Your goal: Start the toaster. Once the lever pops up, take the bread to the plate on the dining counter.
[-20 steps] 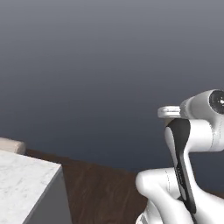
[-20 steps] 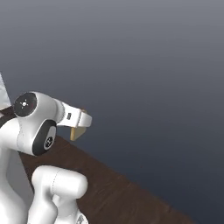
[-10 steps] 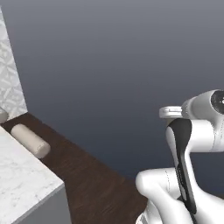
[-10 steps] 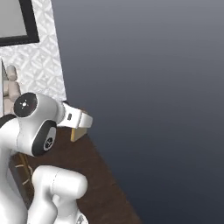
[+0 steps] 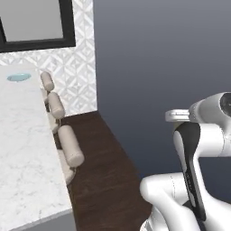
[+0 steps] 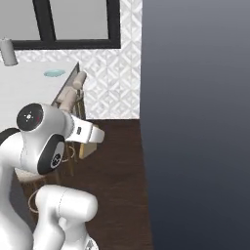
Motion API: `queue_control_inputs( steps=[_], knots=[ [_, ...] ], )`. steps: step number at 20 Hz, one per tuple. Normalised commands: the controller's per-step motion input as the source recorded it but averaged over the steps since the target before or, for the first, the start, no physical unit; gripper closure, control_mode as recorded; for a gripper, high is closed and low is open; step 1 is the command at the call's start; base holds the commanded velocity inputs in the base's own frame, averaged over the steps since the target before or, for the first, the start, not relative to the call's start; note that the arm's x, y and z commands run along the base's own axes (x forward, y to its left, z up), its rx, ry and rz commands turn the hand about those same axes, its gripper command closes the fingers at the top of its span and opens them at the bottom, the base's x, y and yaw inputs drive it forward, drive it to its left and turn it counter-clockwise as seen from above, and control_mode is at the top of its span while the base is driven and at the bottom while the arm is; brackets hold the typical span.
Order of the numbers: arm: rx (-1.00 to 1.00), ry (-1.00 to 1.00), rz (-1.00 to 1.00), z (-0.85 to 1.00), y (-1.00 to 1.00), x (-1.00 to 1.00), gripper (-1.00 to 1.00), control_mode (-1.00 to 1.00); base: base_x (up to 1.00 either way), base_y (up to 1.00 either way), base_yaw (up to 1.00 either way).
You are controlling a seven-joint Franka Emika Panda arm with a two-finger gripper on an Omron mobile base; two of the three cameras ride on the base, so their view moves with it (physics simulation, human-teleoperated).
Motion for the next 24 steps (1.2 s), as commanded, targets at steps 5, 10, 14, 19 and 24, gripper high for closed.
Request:
queue_control_inputs(
  steps=[5, 10, 14, 19, 24],
  knots=[
    [0.00, 0.00, 0.00, 0.00, 0.00, 0.00, 1.00, 1.00, 1.00, -0.55, 0.62],
    [0.00, 0.00, 0.00, 0.00, 0.00, 0.00, 1.00, 1.00, 1.00, -0.79, 0.55],
    [0.00, 0.00, 0.00, 0.00, 0.00, 0.00, 1.00, 1.00, 1.00, -0.67, 0.50],
    [0.00, 0.00, 0.00, 0.00, 0.00, 0.00, 1.00, 1.00, 1.00, -0.84, 0.49],
    [0.00, 0.00, 0.00, 0.00, 0.00, 0.00, 1.00, 1.00, 1.00, -0.95, 0.53]
  ],
)
